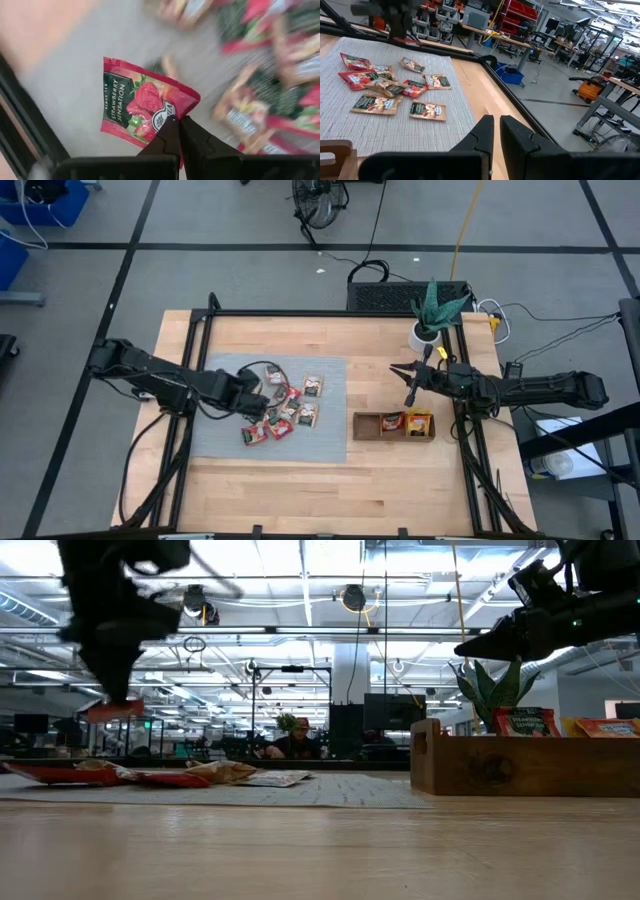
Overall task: Pick & Place Tea
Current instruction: Put the red tea bag into the middle section of the wooden organizer
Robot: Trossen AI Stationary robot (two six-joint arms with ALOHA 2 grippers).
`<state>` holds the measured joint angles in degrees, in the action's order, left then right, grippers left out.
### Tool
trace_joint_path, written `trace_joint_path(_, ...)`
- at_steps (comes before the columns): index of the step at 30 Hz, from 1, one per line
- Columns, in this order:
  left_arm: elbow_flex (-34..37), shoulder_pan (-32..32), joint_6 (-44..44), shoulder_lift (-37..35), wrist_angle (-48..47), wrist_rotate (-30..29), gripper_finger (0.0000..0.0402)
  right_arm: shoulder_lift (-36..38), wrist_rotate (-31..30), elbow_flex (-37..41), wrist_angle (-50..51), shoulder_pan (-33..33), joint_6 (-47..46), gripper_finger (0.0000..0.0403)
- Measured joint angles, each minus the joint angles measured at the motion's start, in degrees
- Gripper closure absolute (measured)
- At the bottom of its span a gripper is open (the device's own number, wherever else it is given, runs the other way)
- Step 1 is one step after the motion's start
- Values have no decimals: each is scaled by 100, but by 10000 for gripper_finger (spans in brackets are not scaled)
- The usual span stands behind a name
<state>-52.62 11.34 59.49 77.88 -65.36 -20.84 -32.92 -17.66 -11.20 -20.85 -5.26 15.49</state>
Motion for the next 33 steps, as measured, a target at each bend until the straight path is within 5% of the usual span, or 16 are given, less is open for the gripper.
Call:
trace_joint_path(4,-558,63,-1528,241,555,-968,400,-12,14,0,-86,0,-141,383)
trace_joint_path(11,-1435,-156,-5494,1508,1827,-2017,401,-435,759,-2,-601,2,-527,383)
trace_joint_path(22,-3038,-440,-9827,3663,3521,-5072,401,-2417,892,-4,-2938,-454,-1197,339)
trace_joint_path(26,-3053,-441,-11466,3865,5033,-5271,401,-3203,1121,-4,-4284,-986,-1401,301)
trace_joint_path(33,-3051,-392,-12799,3902,6616,-5202,401,-4159,3150,-335,-5005,-2040,-2481,262)
